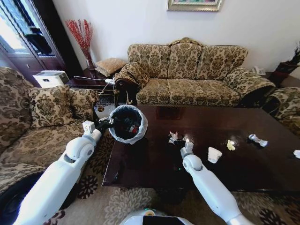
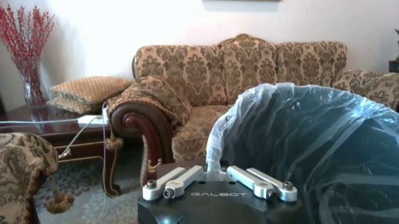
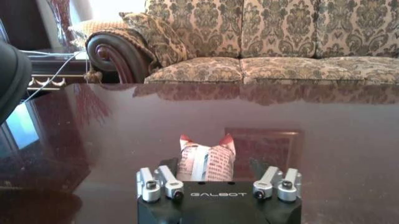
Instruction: Move to the front of the table and place the trash on the table into the trash bin.
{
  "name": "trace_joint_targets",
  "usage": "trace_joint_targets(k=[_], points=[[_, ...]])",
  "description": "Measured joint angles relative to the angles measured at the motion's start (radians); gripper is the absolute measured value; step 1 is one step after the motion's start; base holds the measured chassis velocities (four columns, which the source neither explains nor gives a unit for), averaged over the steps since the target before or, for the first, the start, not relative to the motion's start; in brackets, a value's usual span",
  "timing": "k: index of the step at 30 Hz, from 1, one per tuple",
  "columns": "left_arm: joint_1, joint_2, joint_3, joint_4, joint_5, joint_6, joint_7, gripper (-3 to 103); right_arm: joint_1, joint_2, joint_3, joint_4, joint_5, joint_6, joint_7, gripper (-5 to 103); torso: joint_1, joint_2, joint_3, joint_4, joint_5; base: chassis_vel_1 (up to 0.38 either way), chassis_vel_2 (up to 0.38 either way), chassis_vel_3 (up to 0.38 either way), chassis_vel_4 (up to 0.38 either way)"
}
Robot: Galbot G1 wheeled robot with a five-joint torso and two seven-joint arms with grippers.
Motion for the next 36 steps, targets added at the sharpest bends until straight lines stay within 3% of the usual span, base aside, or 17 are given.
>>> trace_joint_targets(k=[3, 5, 6, 7, 9, 16, 17, 23, 24, 26, 28, 30, 33, 35, 36], points=[[0.003, -0.002, -0.001, -0.002, 0.002, 0.000, 0.000, 2, -0.003, 0.000, 0.000, -0.001, -0.002, 0.001, -0.002, 68, 0.000, 0.000, 0.000, 0.0002, 0.0000, 0.000, 0.000, 0.000, 0.000], [0.003, -0.005, -0.003, -0.004, 0.003, 0.000, 0.000, 2, -0.007, -0.003, 0.000, -0.001, -0.003, 0.002, -0.005, 57, 0.000, 0.000, 0.000, 0.0000, 0.0000, 0.000, 0.000, 0.000, 0.000], [0.003, -0.005, -0.003, -0.004, 0.003, 0.000, 0.000, 2, -0.007, -0.003, 0.000, -0.001, -0.003, 0.002, -0.005, 57, 0.000, 0.000, 0.000, 0.0000, 0.0000, 0.000, 0.000, 0.000, 0.000], [0.002, -0.006, -0.003, -0.005, 0.003, 0.000, 0.000, 2, -0.012, -0.004, 0.000, 0.000, -0.003, 0.005, -0.005, 47, 0.000, 0.000, 0.000, -0.0001, -0.0001, 0.000, 0.000, 0.000, 0.000], [0.001, -0.006, -0.003, -0.006, 0.003, 0.000, 0.000, 2, -0.013, -0.004, 0.000, 0.000, -0.003, 0.006, -0.005, 47, 0.000, 0.000, 0.000, -0.0001, 0.0001, 0.000, 0.000, 0.000, 0.000], [0.022, -0.013, 0.006, -0.022, 0.033, 0.002, 0.001, 2, -0.021, -0.014, 0.010, 0.048, -0.011, 0.023, -0.007, 15, 0.000, 0.000, 0.000, 0.0002, 0.0002, 0.000, 0.000, 0.000, 0.000], [0.022, -0.013, 0.006, -0.022, 0.033, 0.002, 0.001, 2, -0.021, -0.014, 0.010, 0.048, -0.011, 0.023, -0.007, 15, 0.000, 0.000, 0.000, 0.0002, 0.0002, 0.000, 0.000, 0.000, 0.000], [0.031, -0.008, 0.004, -0.039, 0.037, 0.007, 0.001, 2, 0.000, -0.091, 0.017, 0.296, -0.032, 0.019, -0.019, 3, 0.000, 0.000, 0.000, -0.0003, 0.0000, 0.000, 0.000, 0.000, 0.000], [0.036, -0.007, 0.005, -0.046, 0.037, 0.012, 0.000, 2, 0.041, -0.130, 0.002, 0.401, 0.003, -0.006, -0.019, 3, 0.000, 0.000, 0.000, -0.0003, 0.0001, 0.000, 0.000, 0.000, 0.000], [0.038, -0.006, 0.007, -0.049, 0.037, 0.013, -0.001, 2, 0.072, -0.151, -0.010, 0.450, 0.026, -0.020, -0.019, 3, 0.000, 0.000, 0.000, -0.0001, 0.0000, 0.000, 0.000, 0.000, 0.000], [0.050, -0.005, 0.016, -0.061, 0.038, 0.014, -0.011, 2, 0.202, -0.224, -0.077, 0.559, 0.115, -0.046, -0.025, 3, 0.000, 0.000, 0.000, 0.0001, -0.0003, 0.000, 0.000, 0.000, 0.000], [0.053, -0.004, 0.017, -0.064, 0.038, 0.014, -0.013, 2, 0.238, -0.238, -0.099, 0.576, 0.134, -0.051, -0.028, 3, 0.000, 0.000, 0.000, 0.0001, -0.0003, 0.000, 0.000, 0.000, 0.000], [0.061, -0.001, 0.026, -0.077, 0.038, 0.016, -0.016, 2, 0.452, -0.280, -0.287, 0.656, 0.296, -0.096, -0.017, 3, 0.000, 0.000, 0.000, 0.0002, 0.0005, 0.000, 0.000, 0.000, 0.000], [0.062, -0.001, 0.027, -0.077, 0.038, 0.016, -0.017, 2, 0.467, -0.281, -0.303, 0.662, 0.311, -0.101, -0.012, 3, 0.000, 0.000, 0.000, 0.0002, 0.0002, 0.000, 0.000, 0.000, 0.000], [0.062, -0.002, 0.029, -0.079, 0.038, 0.017, -0.019, 2, 0.535, -0.281, -0.398, 0.696, 0.378, -0.125, 0.022, 3, 0.000, 0.000, 0.000, 0.0002, -0.0004, 0.000, 0.000, 0.000, 0.000]])
